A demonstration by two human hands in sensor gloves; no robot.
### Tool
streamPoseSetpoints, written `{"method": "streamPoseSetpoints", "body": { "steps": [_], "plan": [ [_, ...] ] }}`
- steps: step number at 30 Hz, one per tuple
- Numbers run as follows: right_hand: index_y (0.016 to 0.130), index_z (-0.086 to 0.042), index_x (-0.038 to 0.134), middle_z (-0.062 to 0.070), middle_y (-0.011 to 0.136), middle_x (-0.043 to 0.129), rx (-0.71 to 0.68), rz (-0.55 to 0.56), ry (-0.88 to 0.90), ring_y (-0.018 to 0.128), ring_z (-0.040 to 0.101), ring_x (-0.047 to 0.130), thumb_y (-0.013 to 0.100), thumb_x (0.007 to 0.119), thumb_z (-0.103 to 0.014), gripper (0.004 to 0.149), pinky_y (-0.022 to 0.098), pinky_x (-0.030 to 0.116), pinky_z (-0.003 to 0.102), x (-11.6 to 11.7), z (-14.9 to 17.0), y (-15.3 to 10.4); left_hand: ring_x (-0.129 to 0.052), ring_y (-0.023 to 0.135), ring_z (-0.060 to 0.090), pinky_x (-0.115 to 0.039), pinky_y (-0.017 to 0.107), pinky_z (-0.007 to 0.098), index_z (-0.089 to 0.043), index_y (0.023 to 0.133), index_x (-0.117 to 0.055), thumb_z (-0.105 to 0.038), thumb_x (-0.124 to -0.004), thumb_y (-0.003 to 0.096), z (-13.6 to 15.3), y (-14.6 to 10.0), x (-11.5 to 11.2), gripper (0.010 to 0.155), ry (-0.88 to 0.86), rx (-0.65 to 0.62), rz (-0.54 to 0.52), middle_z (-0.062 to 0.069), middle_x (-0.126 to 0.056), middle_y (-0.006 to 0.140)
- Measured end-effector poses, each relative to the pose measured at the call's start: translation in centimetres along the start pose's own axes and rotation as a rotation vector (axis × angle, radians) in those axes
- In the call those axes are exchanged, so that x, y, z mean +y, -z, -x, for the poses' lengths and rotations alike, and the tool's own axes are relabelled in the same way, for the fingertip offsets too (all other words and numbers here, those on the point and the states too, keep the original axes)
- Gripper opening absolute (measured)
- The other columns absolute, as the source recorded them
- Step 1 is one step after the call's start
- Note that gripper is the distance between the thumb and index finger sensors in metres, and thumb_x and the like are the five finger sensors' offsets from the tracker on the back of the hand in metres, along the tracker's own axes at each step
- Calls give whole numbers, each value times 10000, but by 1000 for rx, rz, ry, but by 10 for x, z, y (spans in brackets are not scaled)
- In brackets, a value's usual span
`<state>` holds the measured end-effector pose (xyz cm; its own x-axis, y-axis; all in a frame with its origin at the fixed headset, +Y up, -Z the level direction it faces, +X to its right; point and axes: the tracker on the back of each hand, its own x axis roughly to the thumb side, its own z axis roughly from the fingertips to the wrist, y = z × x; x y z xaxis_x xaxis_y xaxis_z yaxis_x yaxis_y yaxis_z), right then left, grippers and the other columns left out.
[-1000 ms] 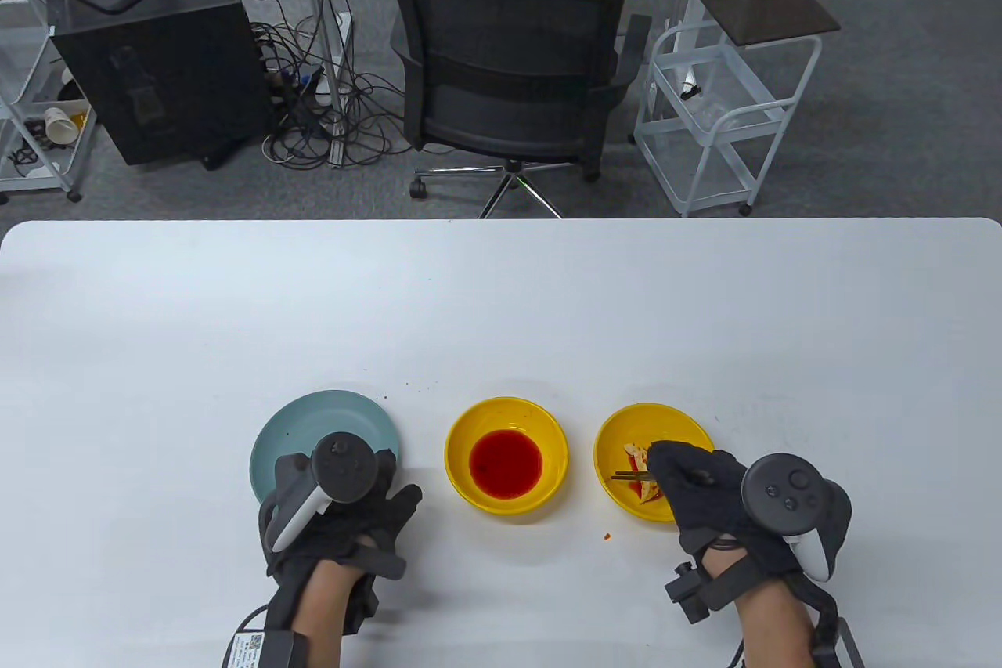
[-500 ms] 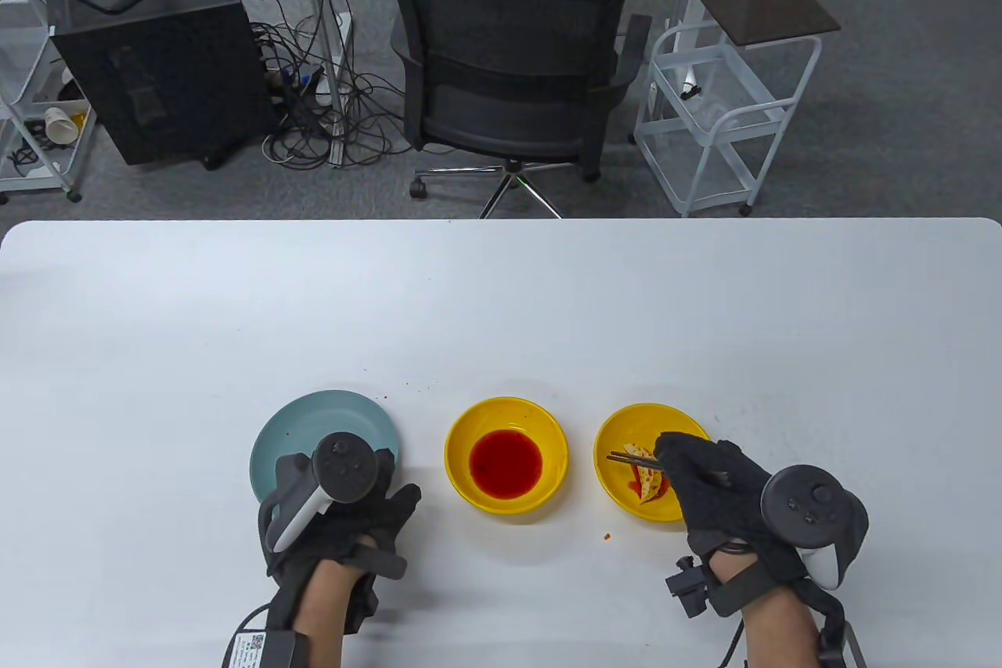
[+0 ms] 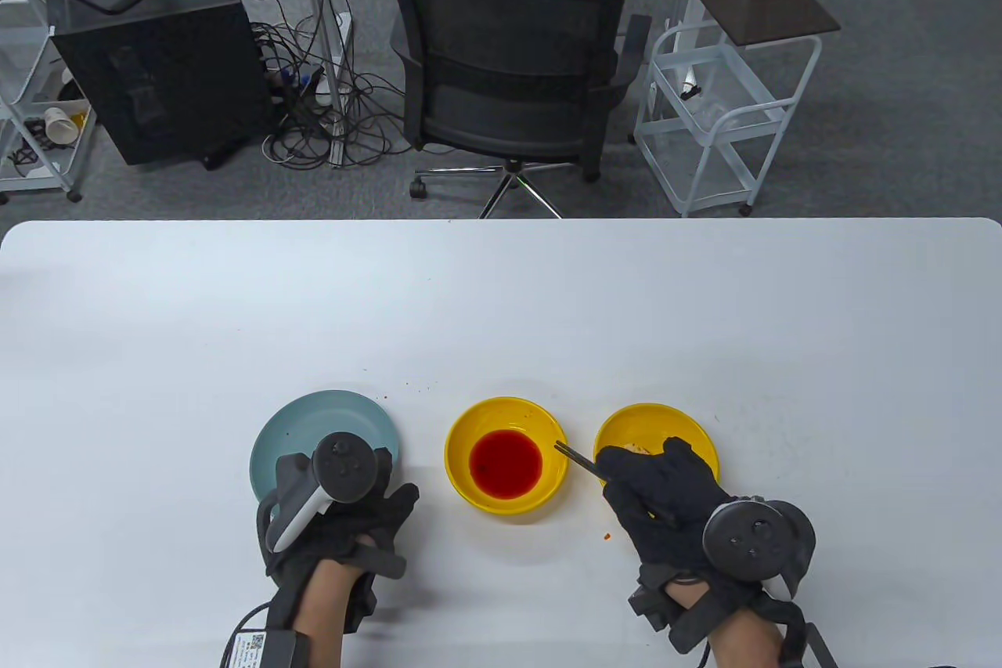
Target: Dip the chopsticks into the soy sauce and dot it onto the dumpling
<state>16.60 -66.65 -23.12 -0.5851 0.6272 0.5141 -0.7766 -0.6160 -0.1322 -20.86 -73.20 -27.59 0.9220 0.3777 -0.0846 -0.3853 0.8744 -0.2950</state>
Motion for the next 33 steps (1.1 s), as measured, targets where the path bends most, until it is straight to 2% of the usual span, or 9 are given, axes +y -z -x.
{"method": "streamPoseSetpoints", "body": {
  "steps": [17, 33],
  "plan": [
    [833, -205, 862, 96, 785, 996, -46, -140, -121, 611, 401, 992, 415, 782, -477, 505, 660, 562, 737, 36, -6, -1, -589, 1047, 471, -365, 718, 734, -190, 1100, -596, -636, -702, 480, 0, 0, 0, 772, -7, -1, 4, 90, -521, 1169],
    [827, -193, 868, 108, 778, 997, -38, -185, -112, 608, 407, 990, 418, 777, -477, 506, 659, 556, 740, 41, -4, -1, -587, 1048, 473, -364, 717, 735, -189, 1101, -594, -638, -701, 480, 0, 0, -1, 774, -17, -2, 20, 92, -516, 1171]
  ]
}}
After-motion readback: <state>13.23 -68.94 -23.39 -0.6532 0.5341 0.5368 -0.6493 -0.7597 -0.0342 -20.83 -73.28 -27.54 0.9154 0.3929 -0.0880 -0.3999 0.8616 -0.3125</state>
